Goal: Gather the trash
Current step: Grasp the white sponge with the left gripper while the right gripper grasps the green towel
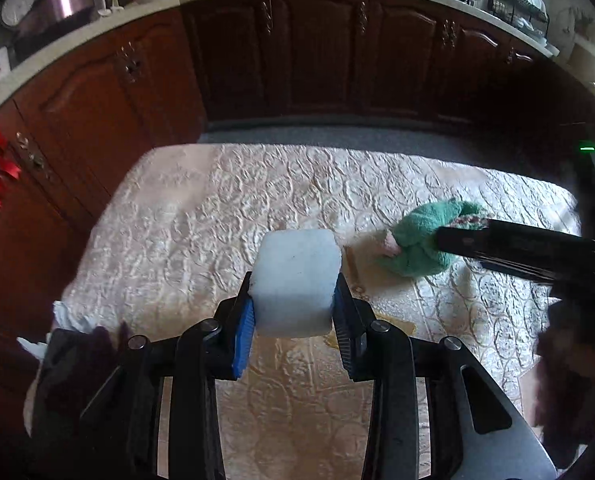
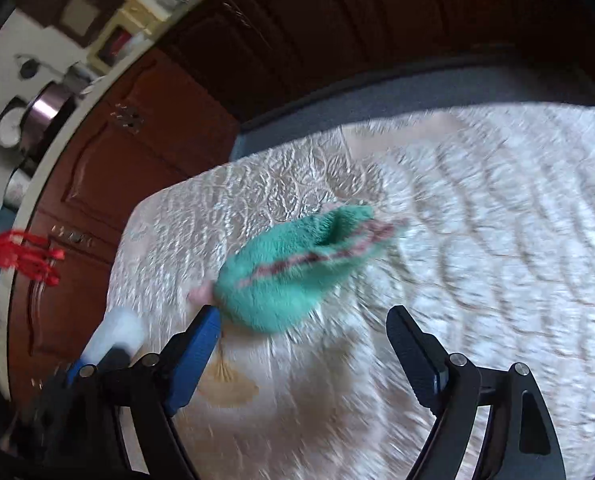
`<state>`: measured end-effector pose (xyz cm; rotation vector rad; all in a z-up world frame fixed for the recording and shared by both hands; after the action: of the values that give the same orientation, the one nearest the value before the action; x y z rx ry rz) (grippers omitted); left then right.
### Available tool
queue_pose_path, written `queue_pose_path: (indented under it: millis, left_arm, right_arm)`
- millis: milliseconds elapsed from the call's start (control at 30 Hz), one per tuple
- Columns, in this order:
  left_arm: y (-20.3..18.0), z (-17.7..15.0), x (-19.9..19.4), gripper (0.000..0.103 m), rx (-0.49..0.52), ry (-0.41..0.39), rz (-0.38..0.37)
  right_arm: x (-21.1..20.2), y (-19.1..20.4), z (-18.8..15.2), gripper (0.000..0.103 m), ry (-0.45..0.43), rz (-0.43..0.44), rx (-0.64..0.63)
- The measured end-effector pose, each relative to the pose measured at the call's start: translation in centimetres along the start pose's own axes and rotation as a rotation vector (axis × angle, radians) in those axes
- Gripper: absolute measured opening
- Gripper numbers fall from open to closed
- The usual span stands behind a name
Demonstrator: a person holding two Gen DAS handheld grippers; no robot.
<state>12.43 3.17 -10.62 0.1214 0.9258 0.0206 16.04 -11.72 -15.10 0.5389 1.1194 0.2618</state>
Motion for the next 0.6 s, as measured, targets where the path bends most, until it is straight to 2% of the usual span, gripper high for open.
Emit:
queue_pose_path:
  millis: [67, 133, 233, 300, 367, 500, 600]
  left_arm:
    - [0.3, 0.1, -0.2, 0.033, -0.005, -0.001, 0.005]
    - [0.4, 0.1, -0.1, 0.033, -0.018, 0.007, -0.002]
    - [0.2, 0.2, 0.2, 0.033, -0.029, 0.018, -0.008]
    - [0.2, 0.2, 0.3, 0.033, -0.032, 0.024, -0.015]
    - [0.0, 0.1, 0.1, 0.033, -0.032, 0.021, -0.018]
    - [-0.9, -0.2, -0.2, 0.033, -0.028, 0.021, -0.034]
    - [-2.4, -0.6, -0.6, 0.033, -0.012, 0.027, -0.059]
  right_arm:
    - [1.7, -0.1, 0.2, 0.083, 0.022, 0.021, 0.058]
    - [2.4, 0.2, 0.8, 0.083, -0.019, 0.062, 0.098]
    - [2.8, 1.6, 1.3, 0.051, -0.047, 0.121, 0.056]
    - [2.7, 2.3, 1.3, 0.046, -0.045, 0.107, 0.022]
    - [2.0, 2.9, 1.3, 0.036, -0.044, 0.107, -0.025]
    - [-1.4, 3.3, 0.5, 0.032, -0.051, 0.099, -0.133]
    - [-4.6, 2.8, -1.1, 0.032, -0.014, 0.102, -0.197]
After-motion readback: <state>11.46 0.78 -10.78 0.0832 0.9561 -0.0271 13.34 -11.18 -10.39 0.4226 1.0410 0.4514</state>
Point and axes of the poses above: each gripper's, at about its wrist camera, not at the fingertips, and x roughly the way its jaws point, y to its left, z to its top, the point moved 9 cm from there along x, roughly the way its jaws point, and after that the axes turned 4 degrees about z, right-handed, at the moved point
